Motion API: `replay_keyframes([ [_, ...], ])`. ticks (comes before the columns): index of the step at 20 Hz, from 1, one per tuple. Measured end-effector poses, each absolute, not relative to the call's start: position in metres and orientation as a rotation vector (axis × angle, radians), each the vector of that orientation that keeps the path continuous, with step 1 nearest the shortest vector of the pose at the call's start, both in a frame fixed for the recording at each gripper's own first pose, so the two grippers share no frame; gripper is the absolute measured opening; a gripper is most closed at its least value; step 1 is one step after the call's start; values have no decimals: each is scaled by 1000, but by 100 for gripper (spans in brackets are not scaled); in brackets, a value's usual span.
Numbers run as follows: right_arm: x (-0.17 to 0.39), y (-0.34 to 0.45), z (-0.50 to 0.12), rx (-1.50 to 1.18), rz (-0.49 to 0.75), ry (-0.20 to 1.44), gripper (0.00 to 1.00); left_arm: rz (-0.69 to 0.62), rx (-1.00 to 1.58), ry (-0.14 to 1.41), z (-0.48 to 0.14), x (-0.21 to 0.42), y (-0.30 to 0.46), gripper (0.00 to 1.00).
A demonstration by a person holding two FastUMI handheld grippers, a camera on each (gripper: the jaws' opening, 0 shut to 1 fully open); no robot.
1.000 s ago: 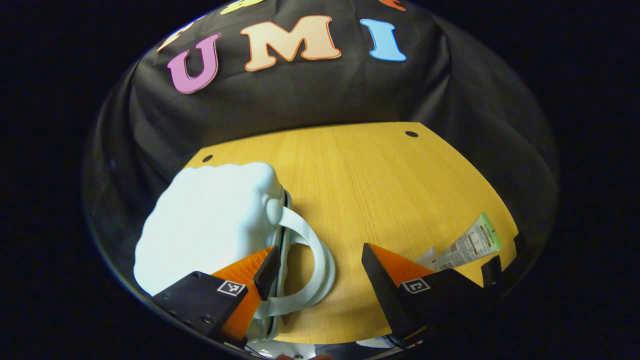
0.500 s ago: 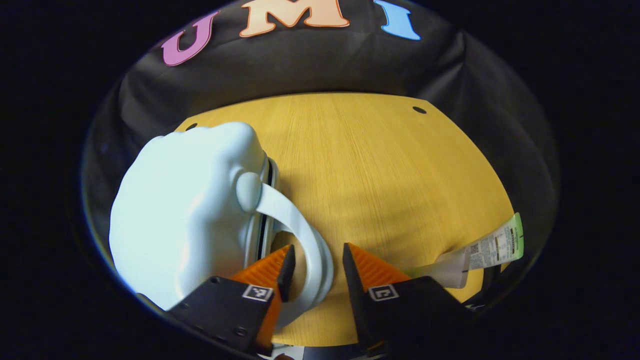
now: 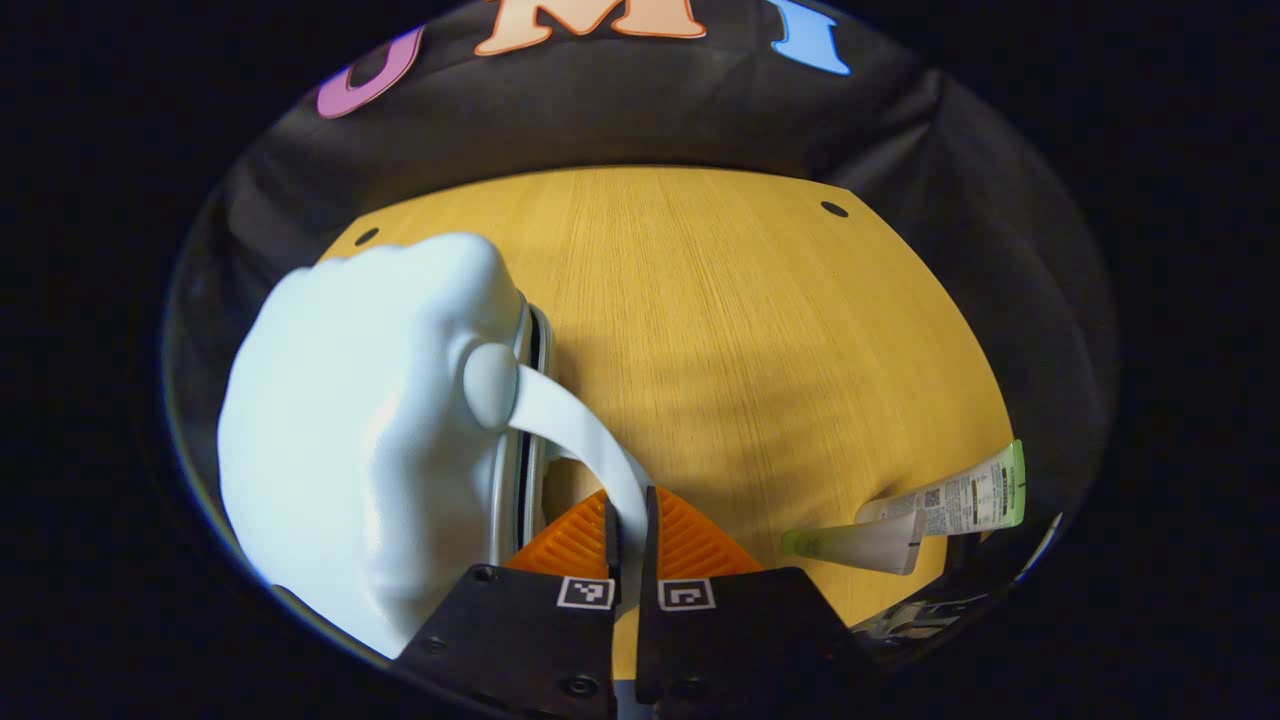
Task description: First open the suitcase, pack the skin care products into it, and then close the suitcase.
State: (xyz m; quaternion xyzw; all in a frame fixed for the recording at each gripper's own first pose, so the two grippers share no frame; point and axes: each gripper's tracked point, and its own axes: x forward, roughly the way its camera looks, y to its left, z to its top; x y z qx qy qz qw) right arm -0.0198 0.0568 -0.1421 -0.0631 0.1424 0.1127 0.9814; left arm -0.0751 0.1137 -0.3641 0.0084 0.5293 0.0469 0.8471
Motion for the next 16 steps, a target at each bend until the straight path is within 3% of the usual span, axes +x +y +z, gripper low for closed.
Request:
replay_keyframes([
  [8,-14,79,-150,-64,294,280,100,144,34,971,-291,-59,121,0],
  [16,-2,83,-146,-17,257,261,99,233,82,803,-211,-79,150,0],
])
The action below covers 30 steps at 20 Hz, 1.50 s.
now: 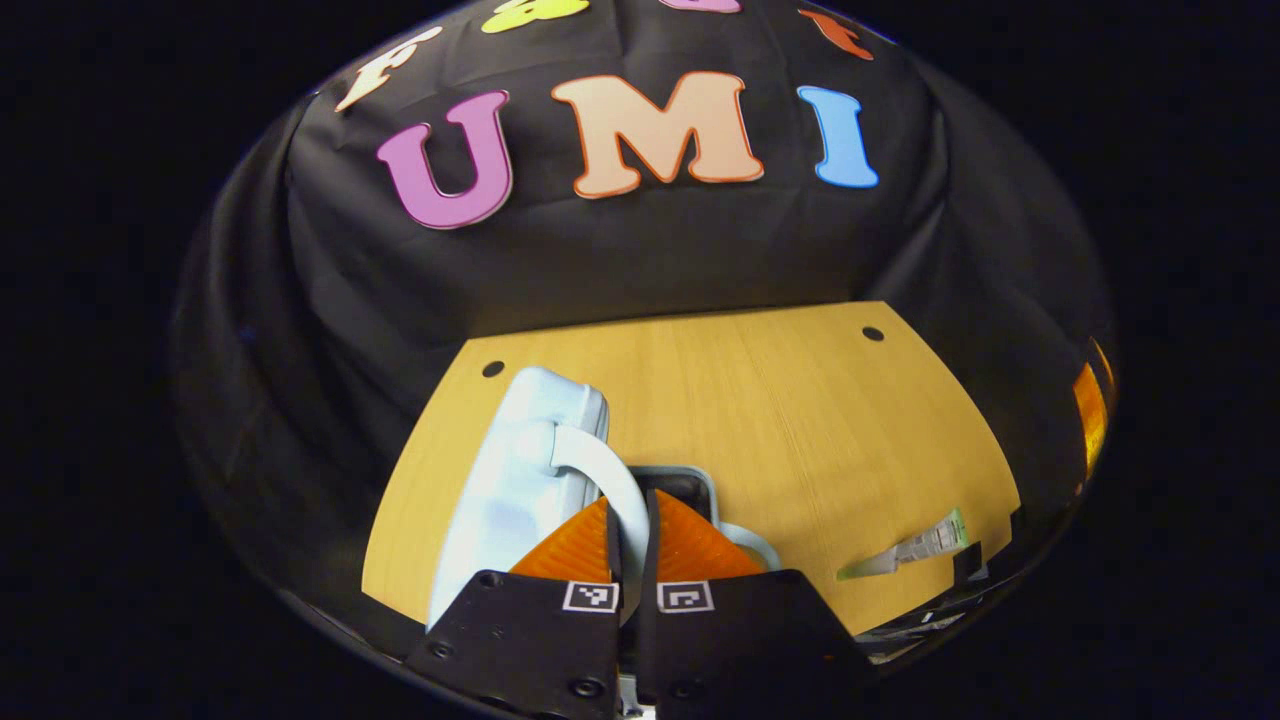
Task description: First open the suitcase, pack the skin care products into it, and then close the suitcase.
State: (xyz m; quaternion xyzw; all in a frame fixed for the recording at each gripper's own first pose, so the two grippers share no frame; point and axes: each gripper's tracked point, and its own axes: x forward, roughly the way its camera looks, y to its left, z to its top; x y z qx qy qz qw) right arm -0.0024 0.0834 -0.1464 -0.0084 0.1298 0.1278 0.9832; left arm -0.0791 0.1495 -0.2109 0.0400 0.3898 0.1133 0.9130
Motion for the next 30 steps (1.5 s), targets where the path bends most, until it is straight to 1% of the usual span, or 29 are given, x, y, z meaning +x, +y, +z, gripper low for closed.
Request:
replay_keyframes([
  [3,1,92,-145,-26,249,254,99,275,86,767,-205,-92,165,0],
  [7,10,105,-139,-58,218,225,99,325,152,730,-193,-87,202,0],
  [10,14,120,-140,-51,178,238,99,353,119,688,-189,-83,226,0],
  [15,22,148,-135,-81,122,199,99,400,112,691,-188,-96,278,0],
  [17,23,156,-133,-84,96,190,100,420,93,692,-191,-100,303,0],
  [18,24,160,-132,-79,84,188,99,454,87,673,-192,-103,315,0],
  [19,24,162,-133,-80,72,188,99,473,108,620,-186,-100,329,0],
  [20,25,163,-134,-90,56,190,99,462,105,611,-190,-98,335,0],
  [25,30,171,-138,-154,22,210,99,482,74,682,-220,-108,361,0],
  [26,30,172,-137,-161,16,210,100,490,55,688,-228,-110,367,0],
  [28,30,175,-137,-186,11,210,98,498,8,704,-243,-112,376,0],
  [30,31,177,-138,-217,7,211,99,504,3,735,-263,-116,387,0],
])
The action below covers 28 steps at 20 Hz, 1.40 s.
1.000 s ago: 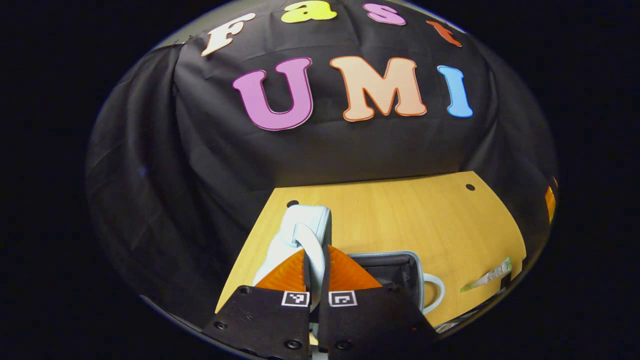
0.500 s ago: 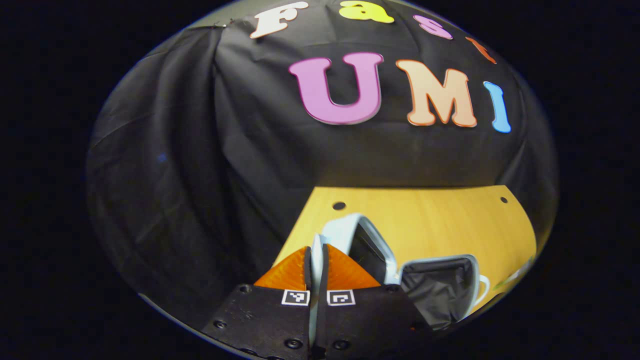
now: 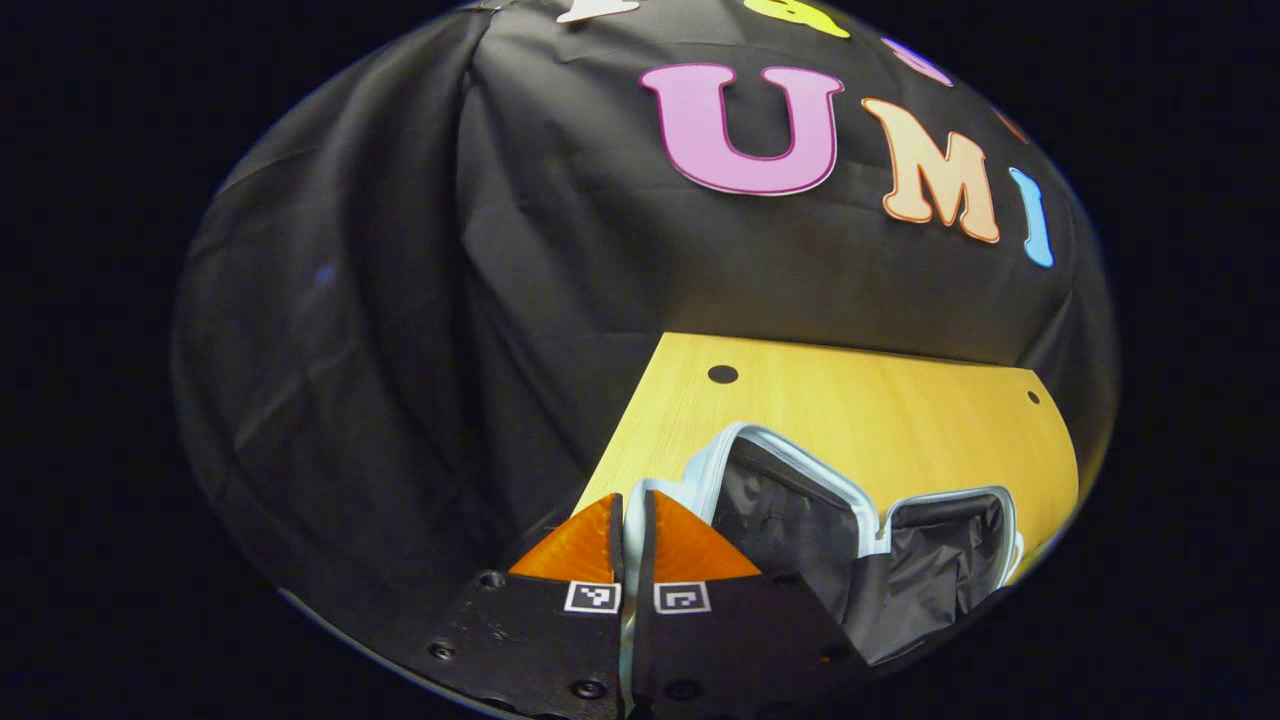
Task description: First open the suitcase, pack the skin care products into it, and then close the suitcase.
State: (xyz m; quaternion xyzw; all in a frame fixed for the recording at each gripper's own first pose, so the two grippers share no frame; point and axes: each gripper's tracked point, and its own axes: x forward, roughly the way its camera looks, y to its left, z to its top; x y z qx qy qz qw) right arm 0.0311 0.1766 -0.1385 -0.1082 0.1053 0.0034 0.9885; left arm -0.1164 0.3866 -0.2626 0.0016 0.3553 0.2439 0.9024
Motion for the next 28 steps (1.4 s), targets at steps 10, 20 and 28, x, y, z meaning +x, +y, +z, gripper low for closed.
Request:
replay_keyframes([
  [10,32,175,-139,-249,18,248,99,615,-97,805,-330,-142,412,0],
  [20,28,167,-127,-125,78,224,99,626,-14,598,-267,-120,367,74],
  [28,23,137,-96,-47,191,144,99,525,41,281,-153,-75,202,94],
])
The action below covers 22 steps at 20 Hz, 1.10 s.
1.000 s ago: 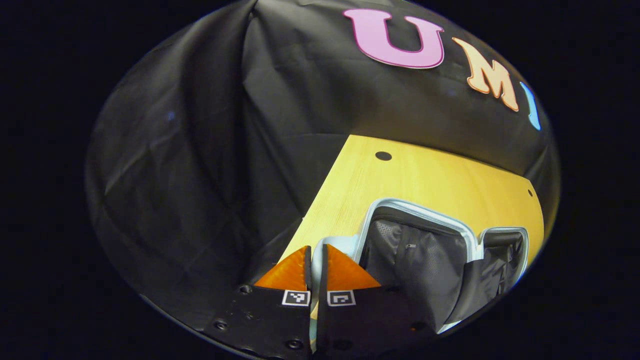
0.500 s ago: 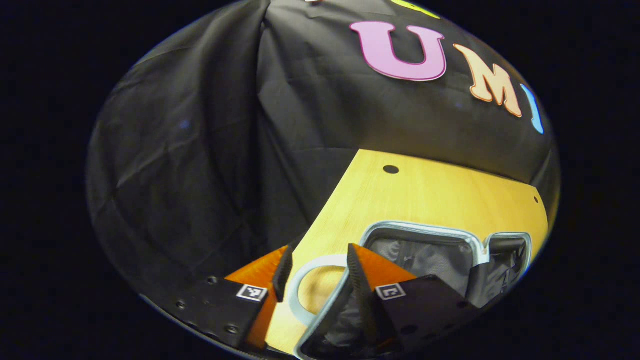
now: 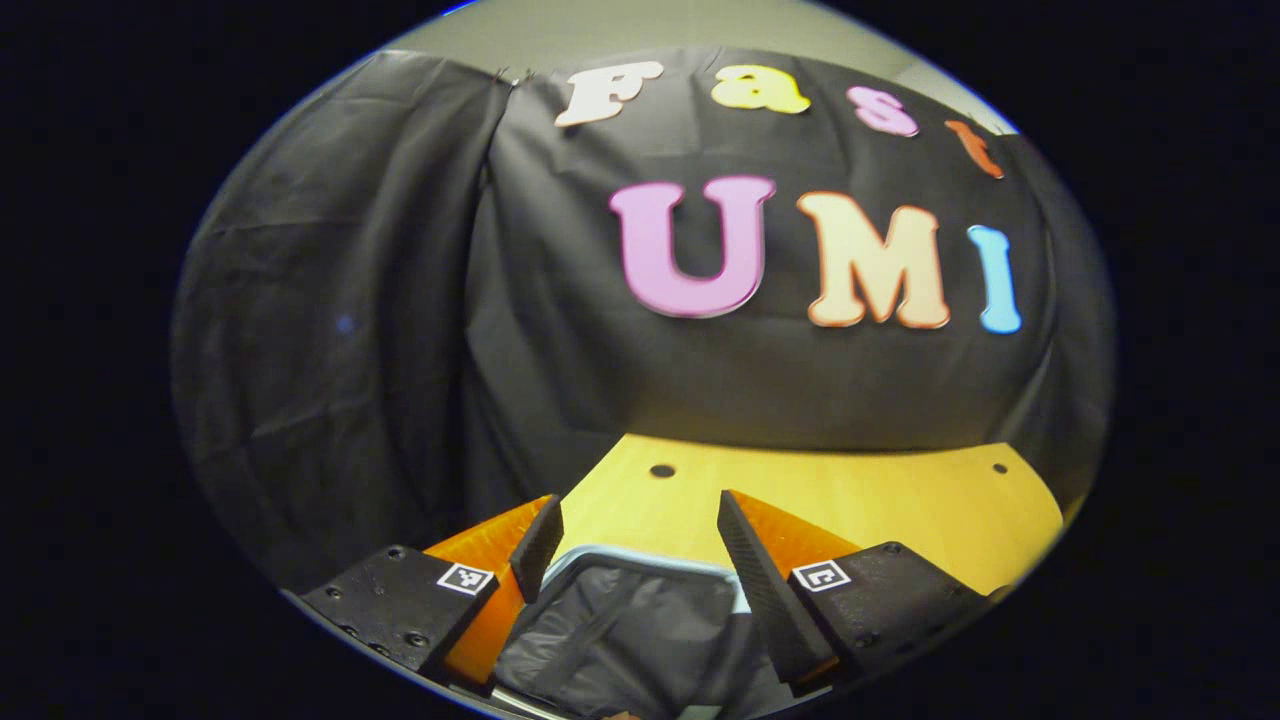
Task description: First open the suitcase, pack the skin care products into it, and then close the suitcase.
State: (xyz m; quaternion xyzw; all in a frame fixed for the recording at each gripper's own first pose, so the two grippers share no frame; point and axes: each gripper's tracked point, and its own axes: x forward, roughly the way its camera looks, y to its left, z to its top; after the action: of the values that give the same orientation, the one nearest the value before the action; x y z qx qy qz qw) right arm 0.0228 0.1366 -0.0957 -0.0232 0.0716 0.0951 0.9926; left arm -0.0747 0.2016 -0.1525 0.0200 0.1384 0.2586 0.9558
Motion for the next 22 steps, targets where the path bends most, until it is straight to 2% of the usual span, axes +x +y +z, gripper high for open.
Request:
replay_keyframes([
  [5,19,106,-108,17,215,164,99,440,30,198,-140,-50,99,93],
  [12,14,82,-125,65,252,128,99,348,14,196,-159,-43,-6,94],
  [13,12,81,-129,68,263,136,96,328,1,204,-167,-40,-22,93],
  [14,9,81,-131,68,275,141,100,307,-11,216,-174,-39,-36,94],
  [22,-16,73,-148,65,340,193,99,70,-15,373,-245,-39,-153,95],
])
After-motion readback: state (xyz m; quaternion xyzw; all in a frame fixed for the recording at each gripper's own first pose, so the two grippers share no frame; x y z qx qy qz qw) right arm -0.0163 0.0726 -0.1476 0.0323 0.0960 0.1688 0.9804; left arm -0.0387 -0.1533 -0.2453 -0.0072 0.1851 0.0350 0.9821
